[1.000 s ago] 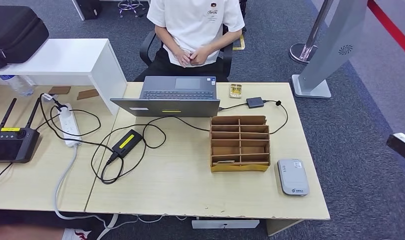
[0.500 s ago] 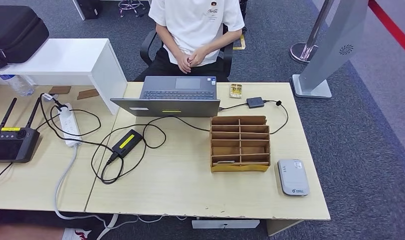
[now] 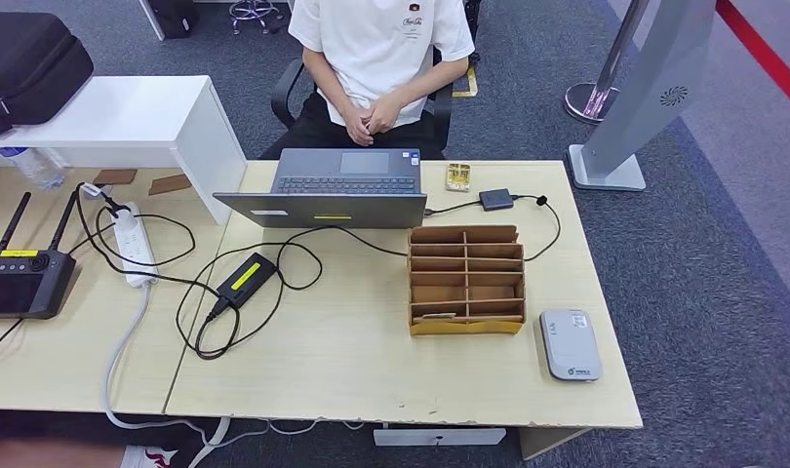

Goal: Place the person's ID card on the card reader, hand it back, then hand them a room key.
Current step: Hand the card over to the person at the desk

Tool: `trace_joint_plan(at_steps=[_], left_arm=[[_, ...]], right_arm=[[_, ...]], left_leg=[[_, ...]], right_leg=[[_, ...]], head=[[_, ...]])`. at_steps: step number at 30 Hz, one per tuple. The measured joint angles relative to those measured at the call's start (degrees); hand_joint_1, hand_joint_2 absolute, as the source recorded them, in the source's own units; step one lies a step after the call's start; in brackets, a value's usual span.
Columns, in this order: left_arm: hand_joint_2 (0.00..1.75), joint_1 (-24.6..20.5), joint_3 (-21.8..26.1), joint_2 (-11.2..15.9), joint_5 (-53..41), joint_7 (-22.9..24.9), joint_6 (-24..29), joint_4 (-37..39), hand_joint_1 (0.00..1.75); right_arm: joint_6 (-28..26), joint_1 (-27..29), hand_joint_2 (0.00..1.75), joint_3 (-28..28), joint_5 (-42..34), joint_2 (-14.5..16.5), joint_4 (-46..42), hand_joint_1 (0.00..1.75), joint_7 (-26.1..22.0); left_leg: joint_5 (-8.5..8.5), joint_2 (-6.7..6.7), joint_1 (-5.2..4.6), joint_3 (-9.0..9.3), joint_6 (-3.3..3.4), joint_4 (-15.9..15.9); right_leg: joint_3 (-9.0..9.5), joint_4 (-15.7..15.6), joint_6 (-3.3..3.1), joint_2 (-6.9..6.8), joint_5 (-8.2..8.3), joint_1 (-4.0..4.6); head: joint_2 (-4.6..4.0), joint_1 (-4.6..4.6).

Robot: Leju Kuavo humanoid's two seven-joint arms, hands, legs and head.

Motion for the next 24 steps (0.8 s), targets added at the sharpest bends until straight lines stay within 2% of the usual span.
trace_joint_plan(at_steps=[10,24], left_arm=[[1.75,0.0,0.77,0.0,0.6,0.59,-0.02,0.0,0.0],[1.75,-0.3,0.98,-0.23,1.56,2.42,0.33,0.0,0.0]], right_arm=[[4.08,0.18,1.75,-0.2,2.6,10.93,1.27,0.0,3.46],[10.35,-0.33,1.75,-0.12,4.73,24.9,1.71,0.0,4.21]], left_leg=[[0.02,0.06,0.05,0.02,-0.04,-0.01],[0.07,0.06,0.07,0.02,-0.17,-0.02]], right_leg=[[0.02,0.01,-0.02,0.07,0.01,0.05],[0.02,0.02,-0.03,0.08,0.0,0.06]], head=[[0.0,0.02],[0.0,0.03]])
